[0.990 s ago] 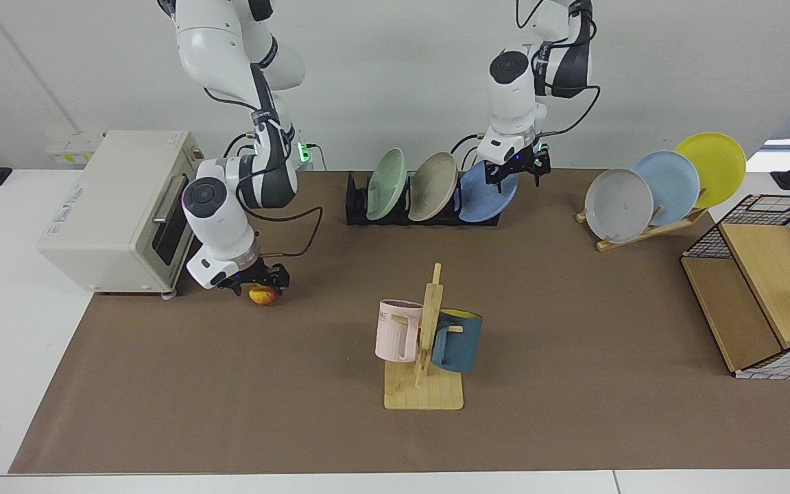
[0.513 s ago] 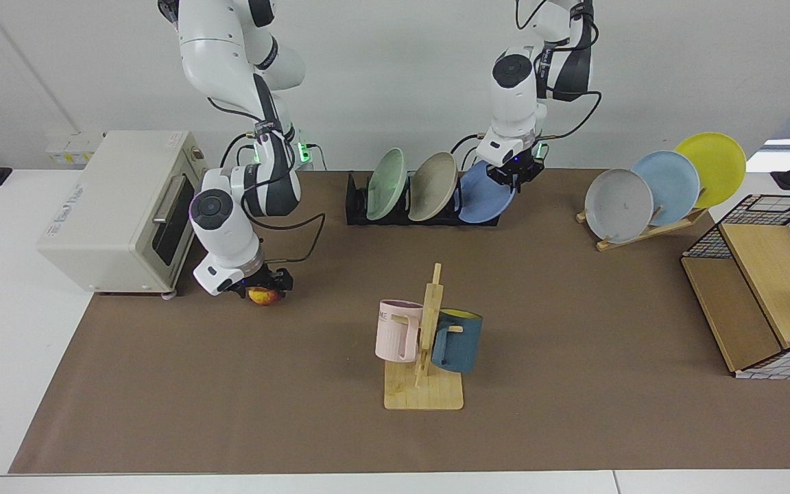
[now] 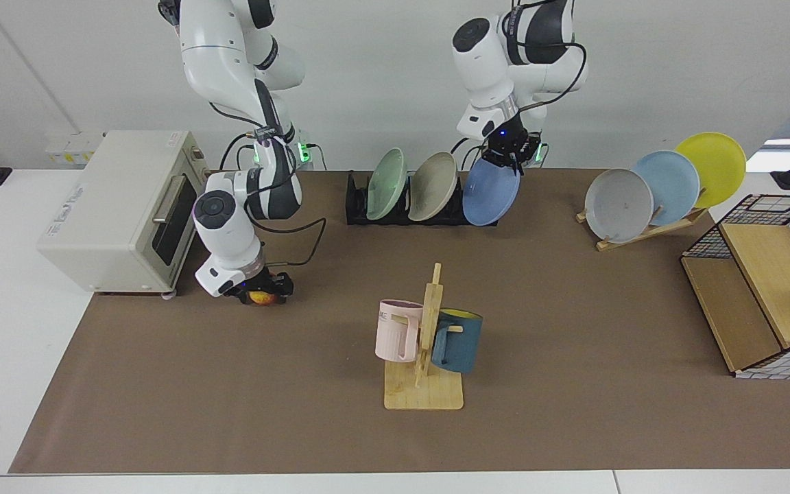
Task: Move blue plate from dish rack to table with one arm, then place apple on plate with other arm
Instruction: 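Lift the blue plate out of the rack with the left gripper, then lower the blue plate onto the table center with the left gripper, then release the plate and retract the left gripper while the right gripper carries the apple, then lower the apple onto the blue plate with the right gripper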
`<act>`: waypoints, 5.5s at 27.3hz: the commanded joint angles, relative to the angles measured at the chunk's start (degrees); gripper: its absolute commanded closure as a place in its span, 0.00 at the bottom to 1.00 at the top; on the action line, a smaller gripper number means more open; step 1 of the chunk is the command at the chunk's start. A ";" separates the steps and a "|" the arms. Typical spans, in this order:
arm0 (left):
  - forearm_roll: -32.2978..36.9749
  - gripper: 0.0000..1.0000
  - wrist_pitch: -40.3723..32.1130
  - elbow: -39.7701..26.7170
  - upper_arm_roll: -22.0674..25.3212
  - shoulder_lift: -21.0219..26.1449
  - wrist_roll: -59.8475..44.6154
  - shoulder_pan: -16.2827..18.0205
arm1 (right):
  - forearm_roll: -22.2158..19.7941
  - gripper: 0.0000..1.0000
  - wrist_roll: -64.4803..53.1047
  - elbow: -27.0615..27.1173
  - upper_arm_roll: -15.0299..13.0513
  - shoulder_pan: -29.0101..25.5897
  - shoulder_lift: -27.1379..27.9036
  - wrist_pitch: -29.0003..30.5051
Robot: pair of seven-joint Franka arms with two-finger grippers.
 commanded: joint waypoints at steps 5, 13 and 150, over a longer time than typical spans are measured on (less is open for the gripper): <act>5.45 1.00 3.29 11.36 4.30 10.19 -11.17 2.14 | -0.50 0.08 0.99 -1.21 0.09 0.16 -0.56 0.00; -4.89 1.00 14.97 14.91 11.69 15.83 -16.56 2.41 | -0.41 1.00 2.22 1.86 0.09 0.34 -0.38 -5.35; -16.69 0.00 -2.24 29.05 30.33 18.03 24.74 0.74 | 4.68 1.00 51.44 12.23 0.09 32.42 5.42 -2.38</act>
